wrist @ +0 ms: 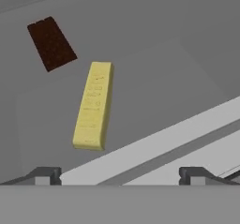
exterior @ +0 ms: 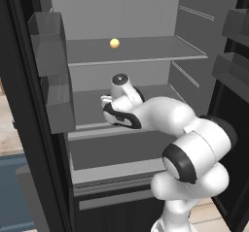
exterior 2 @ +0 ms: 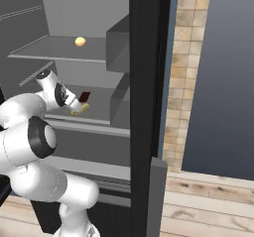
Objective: Pick the egg and butter from the fridge and place them by the bowl for mixing.
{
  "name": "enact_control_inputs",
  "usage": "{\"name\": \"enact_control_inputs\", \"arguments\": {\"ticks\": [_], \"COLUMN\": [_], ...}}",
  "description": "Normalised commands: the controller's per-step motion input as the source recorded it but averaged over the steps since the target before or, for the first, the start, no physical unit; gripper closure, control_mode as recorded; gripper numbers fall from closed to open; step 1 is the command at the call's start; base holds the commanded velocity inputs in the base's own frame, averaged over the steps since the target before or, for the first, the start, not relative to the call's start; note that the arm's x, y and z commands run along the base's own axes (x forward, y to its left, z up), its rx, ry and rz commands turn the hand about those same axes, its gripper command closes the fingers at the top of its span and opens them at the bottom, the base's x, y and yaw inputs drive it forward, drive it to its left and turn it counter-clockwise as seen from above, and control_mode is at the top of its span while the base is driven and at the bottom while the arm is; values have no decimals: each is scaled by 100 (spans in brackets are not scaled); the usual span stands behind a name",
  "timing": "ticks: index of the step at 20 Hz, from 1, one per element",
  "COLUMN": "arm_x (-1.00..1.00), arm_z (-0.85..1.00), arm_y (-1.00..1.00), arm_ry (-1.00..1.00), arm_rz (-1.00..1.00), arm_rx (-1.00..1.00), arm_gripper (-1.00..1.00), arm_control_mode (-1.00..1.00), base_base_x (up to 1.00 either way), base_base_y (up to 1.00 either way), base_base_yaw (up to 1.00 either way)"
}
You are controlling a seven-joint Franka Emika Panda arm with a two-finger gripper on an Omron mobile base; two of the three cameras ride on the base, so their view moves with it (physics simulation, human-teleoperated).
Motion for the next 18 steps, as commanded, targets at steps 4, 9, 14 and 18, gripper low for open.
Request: {"name": "enact_control_inputs", "arguments": {"ticks": [4,9,14,18], "arm_x": [37,17,11,17], "arm_z": [-29,-17,-20,-3], "arm_y": [0,0,-6,-16], "arm_ry": [-6,-10,-8,-1], "arm_rz": [3,3,4,1], "arm_rx": [0,1,4,0], "arm_gripper": [-100,-100,-100,-100], "arm_control_mode": [-100,-100,-100,-100], "base_base_x": [0,0,0,0], "base_base_y": [0,0,0,0], "base_base_yaw": [0,0,0,0]}}
